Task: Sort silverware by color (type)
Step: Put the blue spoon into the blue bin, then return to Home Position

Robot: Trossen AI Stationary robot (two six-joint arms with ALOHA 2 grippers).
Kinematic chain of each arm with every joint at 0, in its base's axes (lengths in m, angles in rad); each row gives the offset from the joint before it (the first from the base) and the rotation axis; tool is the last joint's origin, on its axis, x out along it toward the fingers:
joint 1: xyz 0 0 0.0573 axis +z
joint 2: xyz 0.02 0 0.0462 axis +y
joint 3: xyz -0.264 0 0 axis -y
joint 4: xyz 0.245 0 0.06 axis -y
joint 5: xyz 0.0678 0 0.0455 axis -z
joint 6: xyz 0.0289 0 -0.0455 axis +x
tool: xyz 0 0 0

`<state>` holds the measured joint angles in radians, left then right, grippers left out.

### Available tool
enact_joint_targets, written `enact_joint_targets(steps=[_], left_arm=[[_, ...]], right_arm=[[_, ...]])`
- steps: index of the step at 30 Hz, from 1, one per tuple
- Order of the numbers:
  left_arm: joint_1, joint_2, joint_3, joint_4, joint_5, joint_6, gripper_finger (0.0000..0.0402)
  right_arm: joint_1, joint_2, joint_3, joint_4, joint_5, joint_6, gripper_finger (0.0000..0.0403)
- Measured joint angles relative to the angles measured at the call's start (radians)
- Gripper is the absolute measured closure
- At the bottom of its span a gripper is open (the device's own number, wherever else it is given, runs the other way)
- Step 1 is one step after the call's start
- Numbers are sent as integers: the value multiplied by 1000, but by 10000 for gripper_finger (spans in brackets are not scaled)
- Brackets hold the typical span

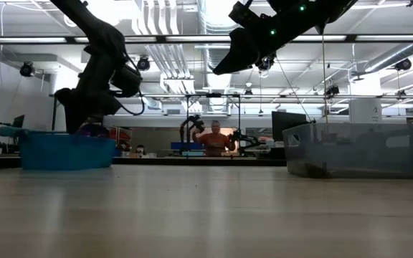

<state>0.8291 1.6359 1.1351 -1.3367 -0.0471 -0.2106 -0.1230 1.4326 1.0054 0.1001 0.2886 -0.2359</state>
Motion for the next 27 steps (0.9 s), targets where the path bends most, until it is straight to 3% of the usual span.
enact_joint_targets(steps=[11,27], left_arm=[[-1,7,0,17,-40,15,398],[-6,-21,0,43,-40,25,341]], right_arm=[[0,0,0,0,0,0,306],[0,1,0,0,0,0,307]])
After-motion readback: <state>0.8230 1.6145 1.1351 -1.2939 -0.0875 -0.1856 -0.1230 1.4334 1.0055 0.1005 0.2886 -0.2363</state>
